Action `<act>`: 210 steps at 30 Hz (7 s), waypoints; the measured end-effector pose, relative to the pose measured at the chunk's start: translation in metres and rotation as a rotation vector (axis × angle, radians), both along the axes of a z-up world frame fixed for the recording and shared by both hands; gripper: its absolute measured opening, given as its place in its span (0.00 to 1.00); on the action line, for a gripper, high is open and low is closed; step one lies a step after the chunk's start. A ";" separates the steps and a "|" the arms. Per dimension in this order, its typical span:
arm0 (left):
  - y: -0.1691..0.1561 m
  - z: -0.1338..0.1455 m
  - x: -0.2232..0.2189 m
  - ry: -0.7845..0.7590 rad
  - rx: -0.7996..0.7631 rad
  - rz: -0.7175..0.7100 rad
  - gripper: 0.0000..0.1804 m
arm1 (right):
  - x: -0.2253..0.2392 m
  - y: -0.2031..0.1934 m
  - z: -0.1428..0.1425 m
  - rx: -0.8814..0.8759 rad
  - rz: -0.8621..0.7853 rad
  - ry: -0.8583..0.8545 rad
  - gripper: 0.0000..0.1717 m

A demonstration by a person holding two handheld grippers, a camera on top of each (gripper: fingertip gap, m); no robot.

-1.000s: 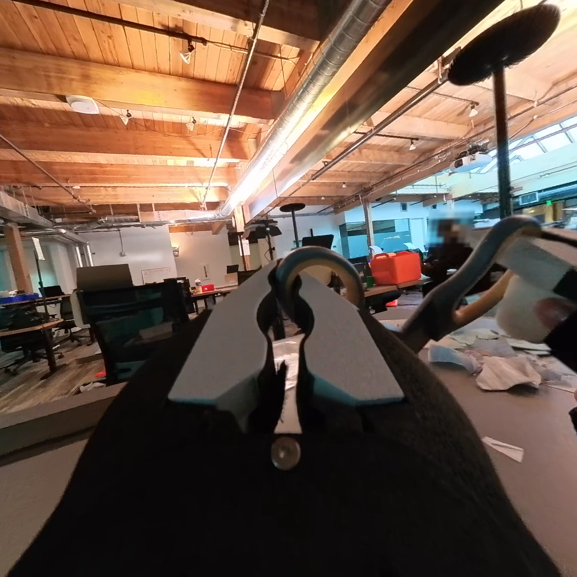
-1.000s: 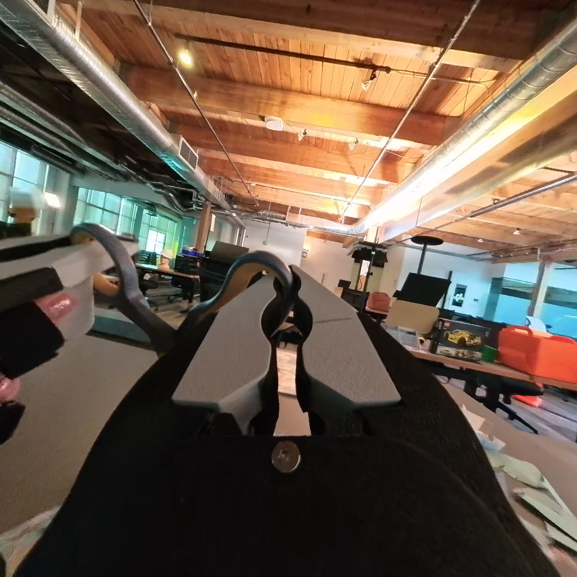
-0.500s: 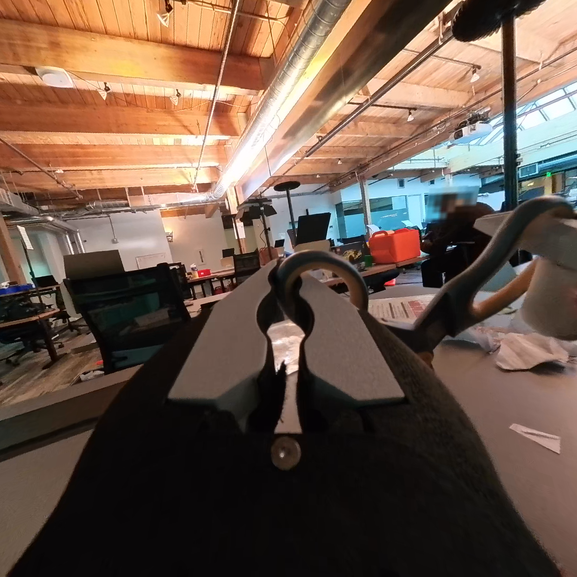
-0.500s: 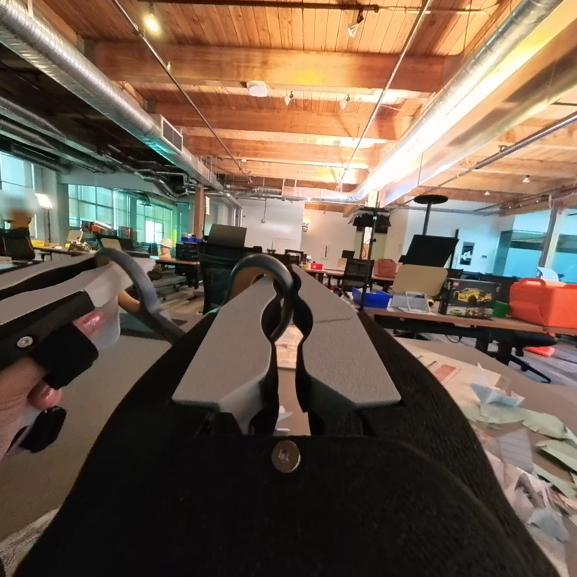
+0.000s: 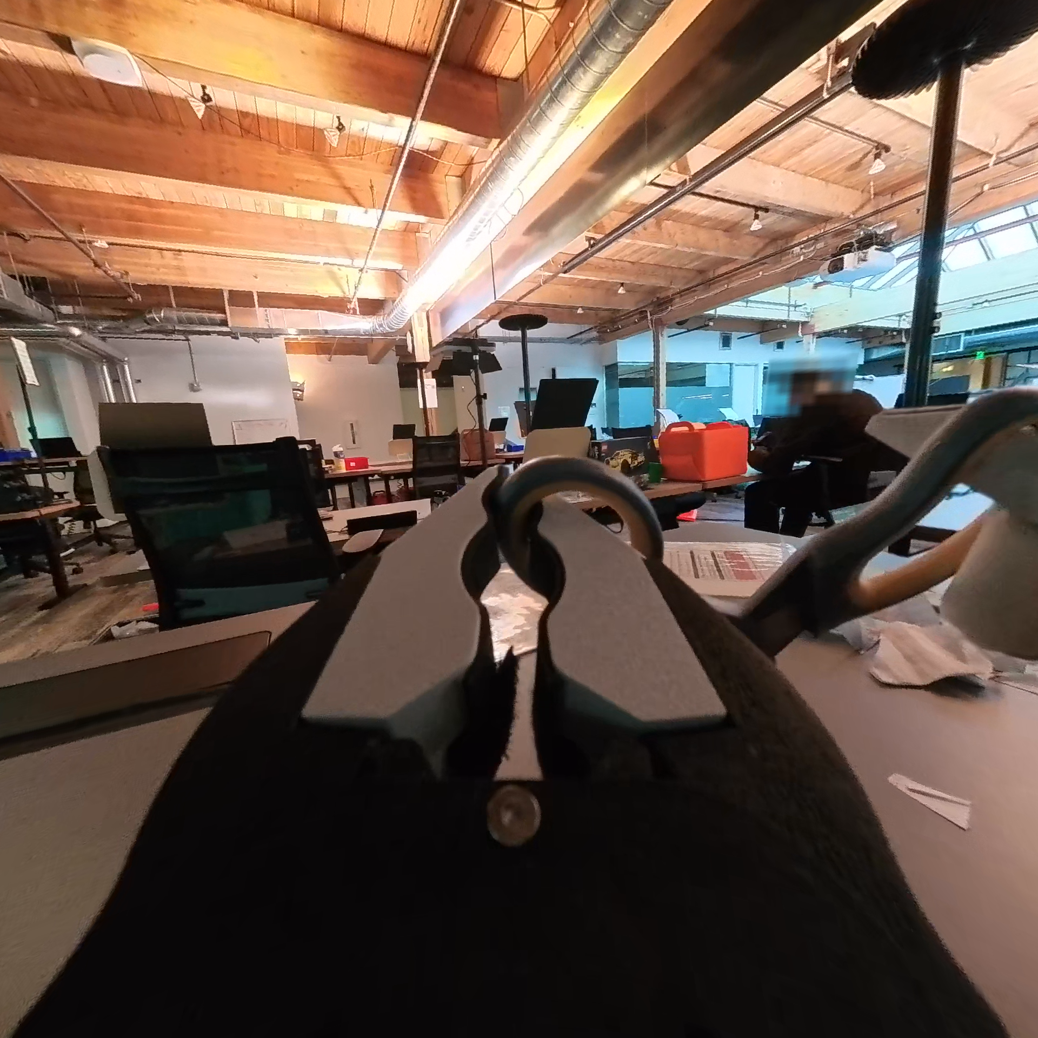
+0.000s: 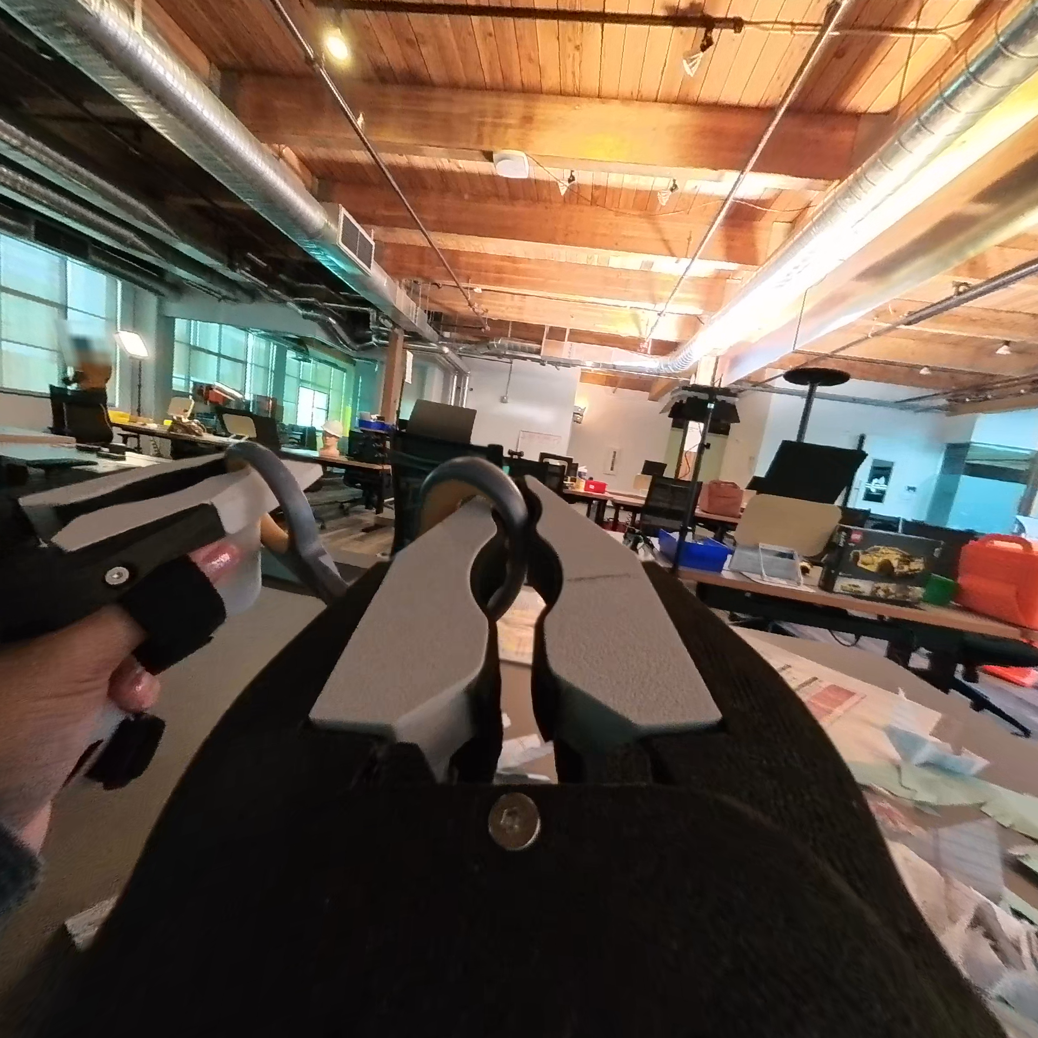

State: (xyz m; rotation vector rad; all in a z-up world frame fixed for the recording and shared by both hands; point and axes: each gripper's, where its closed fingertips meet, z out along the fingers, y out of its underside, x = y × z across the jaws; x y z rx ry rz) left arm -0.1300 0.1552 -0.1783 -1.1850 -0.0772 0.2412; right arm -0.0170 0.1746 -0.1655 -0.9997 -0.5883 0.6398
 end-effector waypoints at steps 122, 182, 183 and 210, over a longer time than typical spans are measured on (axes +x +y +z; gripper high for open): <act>0.011 0.001 0.035 0.049 -0.042 -0.036 0.00 | 0.038 0.055 -0.001 -0.157 -0.052 -0.026 0.00; 0.016 0.023 0.081 0.008 0.016 -0.052 0.01 | -0.003 0.024 0.016 -0.174 0.052 -0.001 0.00; 0.016 0.023 0.082 0.010 0.016 -0.055 0.01 | -0.002 0.024 0.016 -0.175 0.054 -0.001 0.00; 0.019 0.009 0.046 0.055 0.001 -0.079 0.00 | 0.036 0.060 0.008 -0.193 -0.043 -0.030 0.00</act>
